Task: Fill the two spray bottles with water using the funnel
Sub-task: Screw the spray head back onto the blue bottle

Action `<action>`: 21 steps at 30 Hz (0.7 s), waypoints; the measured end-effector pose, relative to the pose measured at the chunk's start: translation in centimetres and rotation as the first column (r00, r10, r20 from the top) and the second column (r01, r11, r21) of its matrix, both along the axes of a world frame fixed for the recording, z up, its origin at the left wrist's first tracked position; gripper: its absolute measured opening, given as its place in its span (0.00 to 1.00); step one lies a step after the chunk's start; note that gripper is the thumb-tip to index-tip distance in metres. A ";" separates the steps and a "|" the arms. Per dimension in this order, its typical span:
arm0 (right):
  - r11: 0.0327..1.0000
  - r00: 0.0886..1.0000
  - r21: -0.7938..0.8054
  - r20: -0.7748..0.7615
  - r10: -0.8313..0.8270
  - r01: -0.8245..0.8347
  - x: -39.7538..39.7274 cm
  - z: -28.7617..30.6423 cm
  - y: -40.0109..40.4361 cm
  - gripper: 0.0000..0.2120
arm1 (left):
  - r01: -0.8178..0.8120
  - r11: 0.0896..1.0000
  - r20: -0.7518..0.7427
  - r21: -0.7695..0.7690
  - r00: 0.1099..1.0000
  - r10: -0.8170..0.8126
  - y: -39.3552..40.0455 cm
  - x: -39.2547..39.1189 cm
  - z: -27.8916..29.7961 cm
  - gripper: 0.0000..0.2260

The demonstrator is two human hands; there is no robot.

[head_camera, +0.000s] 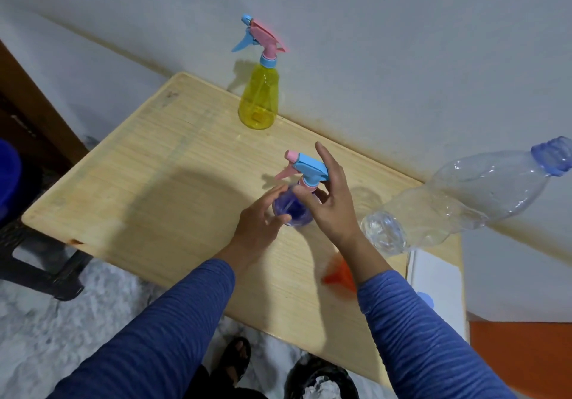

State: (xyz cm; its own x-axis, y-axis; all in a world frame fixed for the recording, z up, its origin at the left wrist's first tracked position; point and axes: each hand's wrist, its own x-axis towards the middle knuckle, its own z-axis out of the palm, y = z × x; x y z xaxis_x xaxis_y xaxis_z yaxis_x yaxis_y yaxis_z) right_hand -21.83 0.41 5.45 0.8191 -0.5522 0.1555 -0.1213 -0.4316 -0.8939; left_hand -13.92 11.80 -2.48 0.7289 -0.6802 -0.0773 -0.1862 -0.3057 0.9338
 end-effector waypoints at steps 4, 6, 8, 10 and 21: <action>1.000 0.999 -0.003 0.024 0.024 -0.024 -0.3 -0.3 -0.6 0.26 | -0.005 1.000 -0.012 -0.008 1.000 0.005 0.0 -0.1 -0.2 0.25; 0.999 0.999 -0.027 0.038 -0.031 0.032 0.0 -0.4 -0.3 0.26 | -0.008 1.000 -0.001 -0.024 1.000 0.008 -0.1 -0.2 -0.2 0.25; 0.997 0.997 -0.036 0.034 -0.064 0.065 0.3 -0.4 -0.1 0.29 | -0.014 0.999 0.004 -0.029 1.000 0.014 -0.2 -0.3 -0.3 0.24; 0.998 0.998 -0.020 0.022 -0.055 0.055 0.2 -0.4 -0.2 0.33 | -0.016 1.000 0.003 -0.017 1.000 0.016 -0.2 -0.3 -0.3 0.23; 0.998 0.999 0.031 0.011 -0.053 0.053 0.2 -0.1 -0.1 0.31 | -0.021 0.999 0.006 -0.030 1.000 0.021 -0.2 -0.3 0.0 0.23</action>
State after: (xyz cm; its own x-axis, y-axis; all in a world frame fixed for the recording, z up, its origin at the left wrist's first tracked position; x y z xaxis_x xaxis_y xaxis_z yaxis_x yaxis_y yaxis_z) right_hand -21.59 0.27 5.34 0.7866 -0.5996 0.1473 -0.1326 -0.3971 -0.9081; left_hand -14.24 11.63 -2.52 0.7435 -0.6666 -0.0531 -0.1855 -0.2819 0.9413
